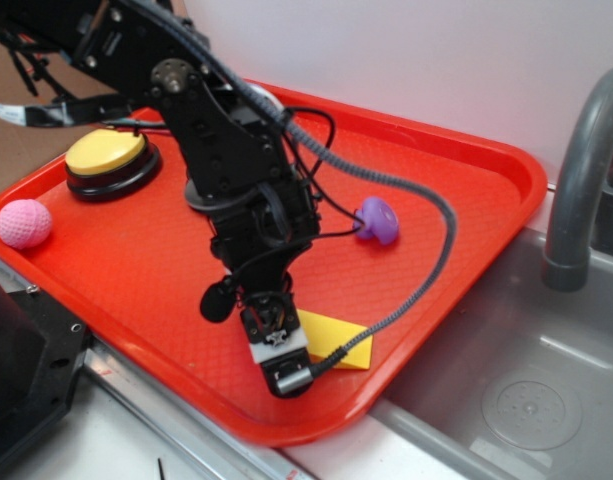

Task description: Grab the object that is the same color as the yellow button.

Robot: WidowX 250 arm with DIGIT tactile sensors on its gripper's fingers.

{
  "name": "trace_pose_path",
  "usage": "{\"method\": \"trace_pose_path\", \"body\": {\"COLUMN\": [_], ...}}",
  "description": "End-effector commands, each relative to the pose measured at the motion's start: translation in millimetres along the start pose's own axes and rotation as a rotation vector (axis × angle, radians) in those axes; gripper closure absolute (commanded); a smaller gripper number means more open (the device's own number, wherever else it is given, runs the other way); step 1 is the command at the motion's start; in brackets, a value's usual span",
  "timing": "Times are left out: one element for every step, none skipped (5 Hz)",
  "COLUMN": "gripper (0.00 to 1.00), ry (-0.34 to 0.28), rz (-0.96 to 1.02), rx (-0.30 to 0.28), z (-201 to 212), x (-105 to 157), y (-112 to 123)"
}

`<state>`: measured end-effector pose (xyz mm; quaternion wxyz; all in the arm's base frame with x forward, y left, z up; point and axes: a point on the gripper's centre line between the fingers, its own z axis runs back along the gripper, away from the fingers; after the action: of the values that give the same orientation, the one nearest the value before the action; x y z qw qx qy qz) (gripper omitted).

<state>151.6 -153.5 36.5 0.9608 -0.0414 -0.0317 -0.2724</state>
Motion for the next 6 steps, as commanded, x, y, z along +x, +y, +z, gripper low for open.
{"method": "trace_pose_path", "body": {"gripper": [0.00, 0.00, 0.00, 0.00, 0.06, 1.00], "ry": [-0.068, -0.051, -0.037, 0.006, 0.004, -0.015], "rz": [-0.066, -0.091, -0.120, -0.135, -0.097, -0.082], "rx": [-0.028, -0.047, -0.053, -0.049, -0.032, -0.026], "z": [29.6, 17.4, 1.3, -10.7, -14.8, -7.8], "x": [8.8, 6.4, 8.4, -0.2, -6.6, -4.0], "y": [1.7, 0.9, -7.0, -15.8, -6.7, -3.3]}}
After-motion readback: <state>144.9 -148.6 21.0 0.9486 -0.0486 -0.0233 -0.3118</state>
